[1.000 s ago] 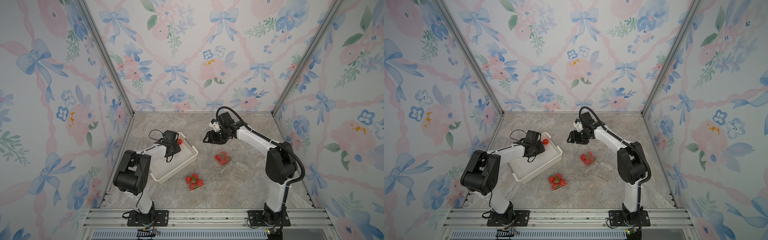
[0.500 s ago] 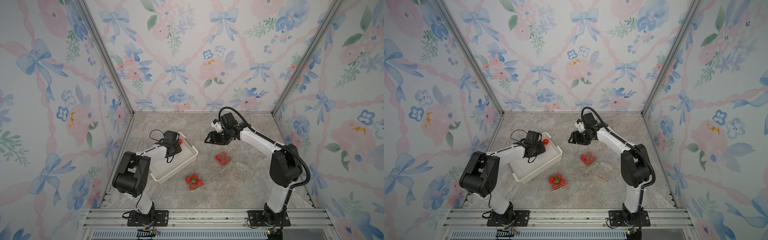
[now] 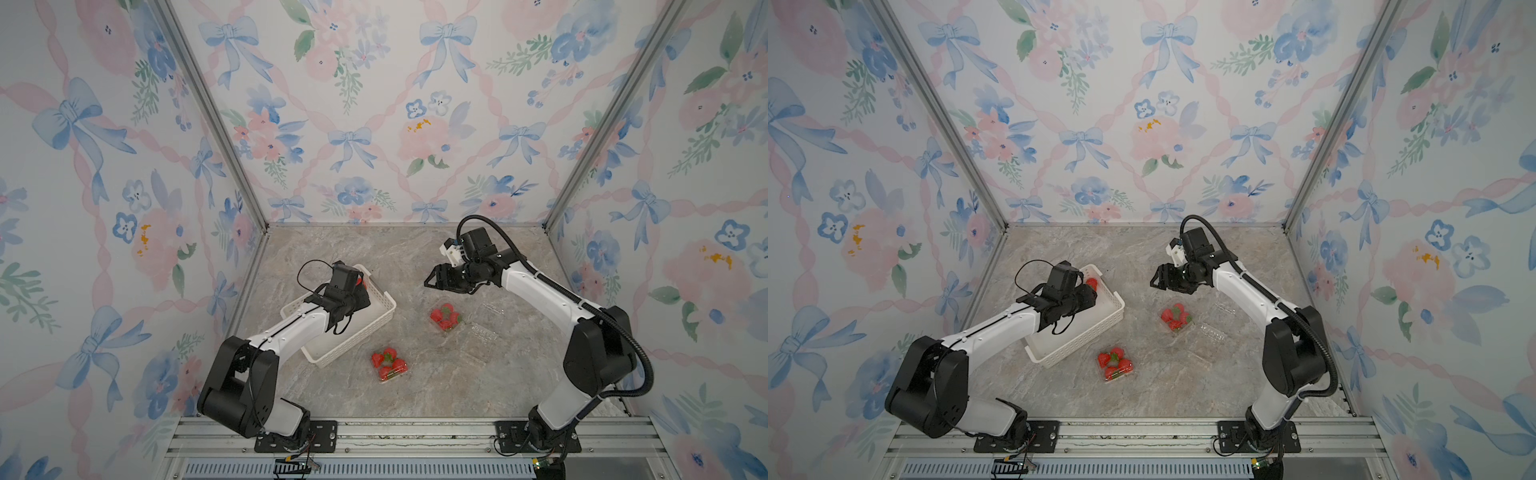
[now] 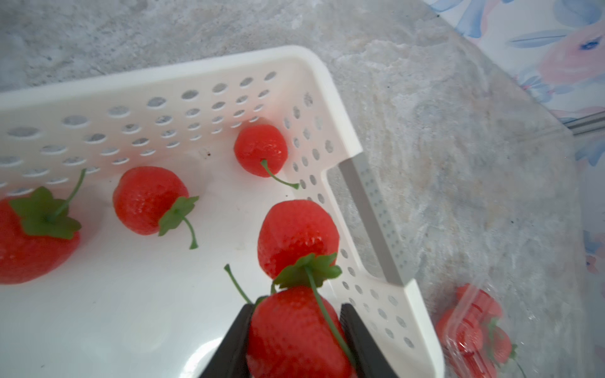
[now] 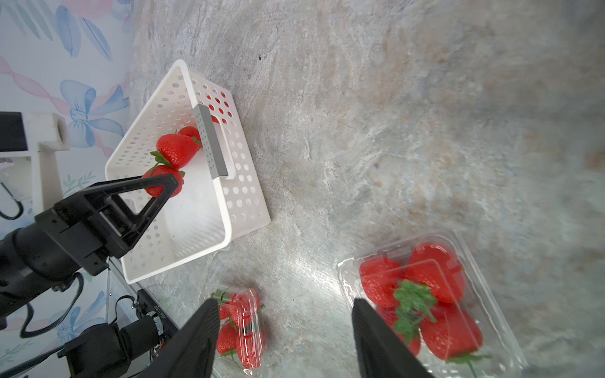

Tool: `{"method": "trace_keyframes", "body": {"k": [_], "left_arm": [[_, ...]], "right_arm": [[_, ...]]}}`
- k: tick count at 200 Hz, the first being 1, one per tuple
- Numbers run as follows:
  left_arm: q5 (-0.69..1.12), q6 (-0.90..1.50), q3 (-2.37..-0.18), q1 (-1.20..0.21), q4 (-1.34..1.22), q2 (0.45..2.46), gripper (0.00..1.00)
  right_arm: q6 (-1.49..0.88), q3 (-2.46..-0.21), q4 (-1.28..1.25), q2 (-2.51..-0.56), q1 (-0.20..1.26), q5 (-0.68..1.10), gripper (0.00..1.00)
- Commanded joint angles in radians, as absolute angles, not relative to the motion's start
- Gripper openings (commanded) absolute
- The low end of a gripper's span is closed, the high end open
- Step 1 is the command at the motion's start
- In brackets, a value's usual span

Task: Pack strawberries into containers
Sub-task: Pick up the strawberry from the basket, then place the strawberry in the packing box.

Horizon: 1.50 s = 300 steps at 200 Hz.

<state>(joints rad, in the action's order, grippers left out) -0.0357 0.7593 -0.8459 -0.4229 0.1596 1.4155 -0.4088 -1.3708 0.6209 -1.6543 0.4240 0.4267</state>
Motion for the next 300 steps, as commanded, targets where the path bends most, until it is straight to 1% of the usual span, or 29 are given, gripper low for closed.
{"method": "trace_keyframes", "body": {"k": [1, 45, 97, 140, 177, 220, 253, 300], "left_arm": [[-0.021, 0.767, -0.849, -0.463, 0.171, 1.377, 0.34], [-0.051, 0.794, -0.887, -0.599, 0.175, 1.366, 0.34], [-0.126, 0.828, -0.987, -0.86, 0.178, 1.42, 0.34], [-0.175, 0.824, -1.109, -1.075, 0.178, 1.559, 0.35], [-0.185, 0.797, -1.252, -1.207, 0.178, 1.736, 0.35], [-0.163, 0.761, -1.381, -1.265, 0.178, 1.903, 0.36], [-0.161, 0.753, -1.418, -1.261, 0.18, 1.982, 0.36], [-0.157, 0.75, -1.446, -1.24, 0.179, 2.042, 0.37]], "right_arm": [[-0.43, -1.317, 0.648, -1.546, 0.396, 0.368, 0.67], [-0.475, -1.146, 0.652, -1.347, 0.285, 0.296, 0.67], [-0.517, -0.942, 0.662, -1.147, 0.132, 0.264, 0.67], [-0.525, -0.843, 0.656, -1.054, 0.049, 0.263, 0.68], [-0.517, -0.79, 0.649, -0.997, -0.017, 0.277, 0.69], [-0.496, -0.767, 0.648, -0.979, -0.053, 0.307, 0.69], [-0.48, -0.756, 0.646, -0.977, -0.057, 0.328, 0.69], [-0.462, -0.747, 0.647, -0.98, -0.058, 0.344, 0.69]]}}
